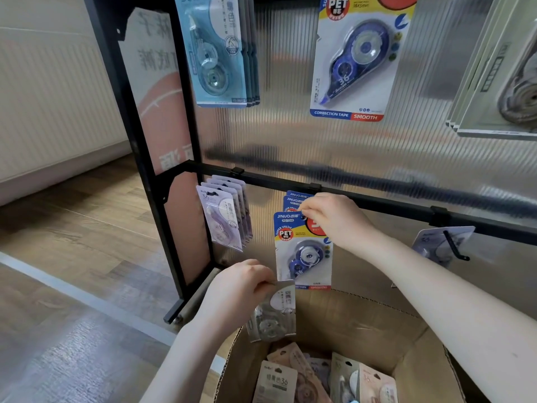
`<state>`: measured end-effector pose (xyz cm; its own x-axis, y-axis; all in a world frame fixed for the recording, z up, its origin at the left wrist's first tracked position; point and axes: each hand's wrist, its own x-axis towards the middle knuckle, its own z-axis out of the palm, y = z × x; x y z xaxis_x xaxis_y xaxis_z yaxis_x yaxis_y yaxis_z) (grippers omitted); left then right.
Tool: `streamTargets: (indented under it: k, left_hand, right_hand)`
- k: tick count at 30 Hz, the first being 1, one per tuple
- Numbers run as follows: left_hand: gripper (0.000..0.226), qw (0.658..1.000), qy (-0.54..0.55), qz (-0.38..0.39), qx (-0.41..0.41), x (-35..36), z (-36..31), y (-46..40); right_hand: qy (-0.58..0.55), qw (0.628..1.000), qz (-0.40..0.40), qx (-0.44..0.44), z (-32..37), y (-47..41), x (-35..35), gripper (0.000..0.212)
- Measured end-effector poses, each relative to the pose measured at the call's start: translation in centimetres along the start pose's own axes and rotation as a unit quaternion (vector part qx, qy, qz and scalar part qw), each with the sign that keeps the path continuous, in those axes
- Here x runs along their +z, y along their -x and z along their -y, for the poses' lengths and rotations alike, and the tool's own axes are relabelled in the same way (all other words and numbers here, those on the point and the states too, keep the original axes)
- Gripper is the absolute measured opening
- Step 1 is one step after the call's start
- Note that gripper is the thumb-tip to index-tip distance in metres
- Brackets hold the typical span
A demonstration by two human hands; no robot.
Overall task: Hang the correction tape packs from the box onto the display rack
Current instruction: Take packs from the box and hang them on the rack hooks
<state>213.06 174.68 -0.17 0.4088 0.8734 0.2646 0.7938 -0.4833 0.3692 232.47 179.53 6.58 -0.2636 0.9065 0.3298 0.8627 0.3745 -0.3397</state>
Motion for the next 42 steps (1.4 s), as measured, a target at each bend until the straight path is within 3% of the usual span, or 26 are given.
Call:
streamTargets:
  k: [15, 24, 31, 42]
  left_hand:
    - [0.018, 1.000, 0.005, 0.004, 0.013, 0.9, 0.3, -0.1]
    - [0.017, 0.999, 0.012, 0.006, 0.029, 1.0, -1.9, -0.8]
    - [0.015, 0.997, -0.014, 0.003, 0.072, -0.3, -6.4, -0.7]
    - [0.026, 0.988, -0.007, -0.016, 0.155, 0.9, -17.2, -2.3]
  right_hand:
    - [0.126, 0.991, -0.054, -0.001, -1.4, -1.0, 1.1, 0.026]
    - [0.172, 0.979, -0.113, 0.019, -3.6, 2.7, -1.4, 0.028]
    - [0.193, 0.965, -0.131, 0.116, -5.9, 8.2, -5.8, 0.035]
    - [0.244, 0.937, -0.092, 0.230, -12.6, 18.9, -12.7, 0.039]
